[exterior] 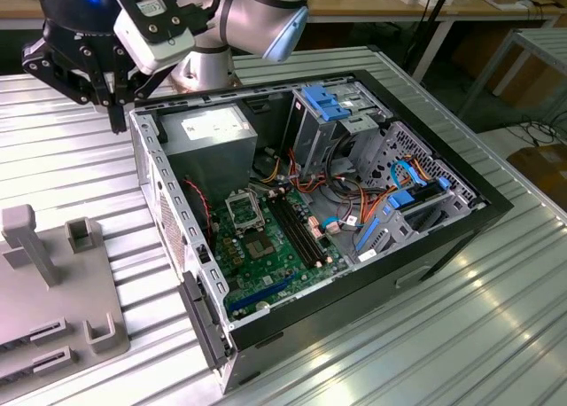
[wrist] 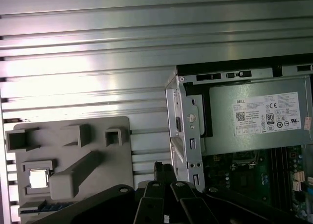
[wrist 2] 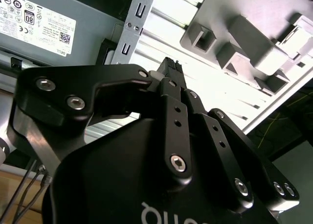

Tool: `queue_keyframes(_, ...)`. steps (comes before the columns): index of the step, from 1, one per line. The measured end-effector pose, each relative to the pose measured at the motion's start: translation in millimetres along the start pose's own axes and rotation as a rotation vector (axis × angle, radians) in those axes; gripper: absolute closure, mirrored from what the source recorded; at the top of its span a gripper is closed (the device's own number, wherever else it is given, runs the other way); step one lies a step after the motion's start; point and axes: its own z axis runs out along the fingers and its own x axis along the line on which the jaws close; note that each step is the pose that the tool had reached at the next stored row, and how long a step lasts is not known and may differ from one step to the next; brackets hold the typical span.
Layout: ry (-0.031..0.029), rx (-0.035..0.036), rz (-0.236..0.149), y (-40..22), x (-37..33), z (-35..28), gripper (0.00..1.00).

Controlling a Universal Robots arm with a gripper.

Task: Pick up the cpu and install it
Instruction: 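Reach for the cpu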

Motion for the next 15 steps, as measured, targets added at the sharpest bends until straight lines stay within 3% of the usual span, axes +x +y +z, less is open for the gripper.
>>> queue_keyframes(15,0.0018,0.0002,0.0,-0.5,5.9,0.1,0.89)
